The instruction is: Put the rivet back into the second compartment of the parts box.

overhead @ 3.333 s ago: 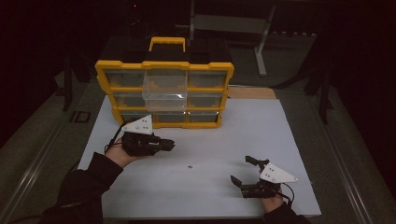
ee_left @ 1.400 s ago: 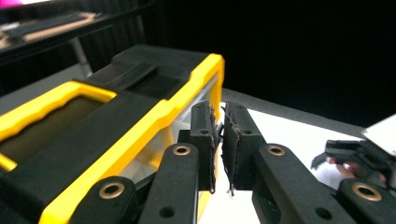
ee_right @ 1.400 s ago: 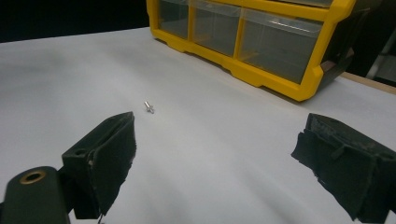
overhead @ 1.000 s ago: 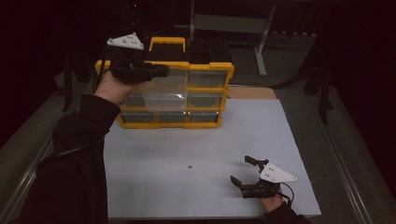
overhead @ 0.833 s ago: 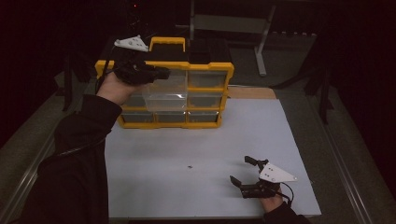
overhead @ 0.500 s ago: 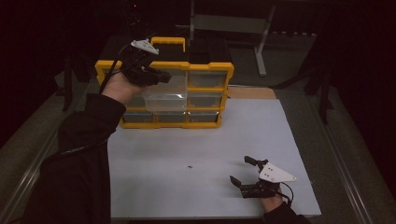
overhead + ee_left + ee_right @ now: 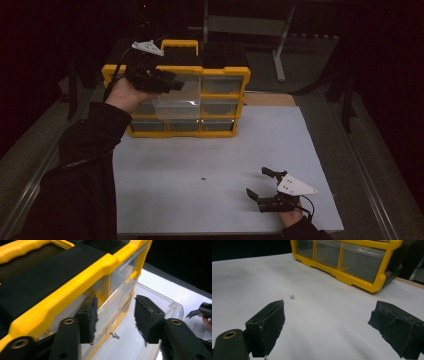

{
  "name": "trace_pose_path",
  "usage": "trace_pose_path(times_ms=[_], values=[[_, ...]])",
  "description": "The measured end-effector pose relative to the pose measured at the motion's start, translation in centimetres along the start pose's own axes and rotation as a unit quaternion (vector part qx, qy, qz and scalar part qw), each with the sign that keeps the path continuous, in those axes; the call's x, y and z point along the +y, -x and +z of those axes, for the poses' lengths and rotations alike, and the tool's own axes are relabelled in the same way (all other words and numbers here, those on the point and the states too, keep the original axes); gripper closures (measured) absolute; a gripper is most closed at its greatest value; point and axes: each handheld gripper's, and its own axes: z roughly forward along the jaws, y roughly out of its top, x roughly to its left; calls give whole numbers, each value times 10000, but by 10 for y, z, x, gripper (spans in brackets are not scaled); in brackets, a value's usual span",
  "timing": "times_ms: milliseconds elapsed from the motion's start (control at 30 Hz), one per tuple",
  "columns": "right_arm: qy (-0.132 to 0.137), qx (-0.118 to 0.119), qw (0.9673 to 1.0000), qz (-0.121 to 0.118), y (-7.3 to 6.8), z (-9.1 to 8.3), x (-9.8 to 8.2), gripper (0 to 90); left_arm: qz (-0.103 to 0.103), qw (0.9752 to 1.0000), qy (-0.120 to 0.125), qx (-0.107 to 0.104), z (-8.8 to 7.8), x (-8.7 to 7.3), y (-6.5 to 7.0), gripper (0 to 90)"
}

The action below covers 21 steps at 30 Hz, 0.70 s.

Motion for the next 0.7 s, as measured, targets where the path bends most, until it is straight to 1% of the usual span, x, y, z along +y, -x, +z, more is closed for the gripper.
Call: trace_pose_path(times_ms=[67,133,233,267,300,400,433,500,600,633,700], values=[[-1,2,10000,-1,0,0,0,106,-36,10000,63,7,-3,-1,1,391],[-1,2,10000,-1,0,0,0,106,-73,9999,113,45,-6,-2,2,310],[8,-3,10000,5,0,0,0,106,-31,9999,85,83,-9,-4,6,167],[8,-7,10000,-3,0,0,0,106,-62,9999,69,82,-10,-4,7,127],[2,-5,10000,6,0,0,0,106,-64,9999,56,108,-11,-5,8,102],[-1,-5,10000,3,0,0,0,106,-28,9999,49,87,-15,-9,13,10],[-2,-6,10000,0,0,0,0,106,-23,10000,76,39,-18,-10,15,0],[-2,-10,10000,1,0,0,0,106,-4,9999,103,53,-22,-13,18,0],[-2,-11,10000,3,0,0,0,106,-10,9999,125,115,-26,-16,21,0],[-2,-12,10000,7,0,0,0,106,-2,9998,114,169,-29,-19,23,0],[-4,-10,10000,4,0,1,0,106,33,9998,148,156,-32,-22,27,0]])
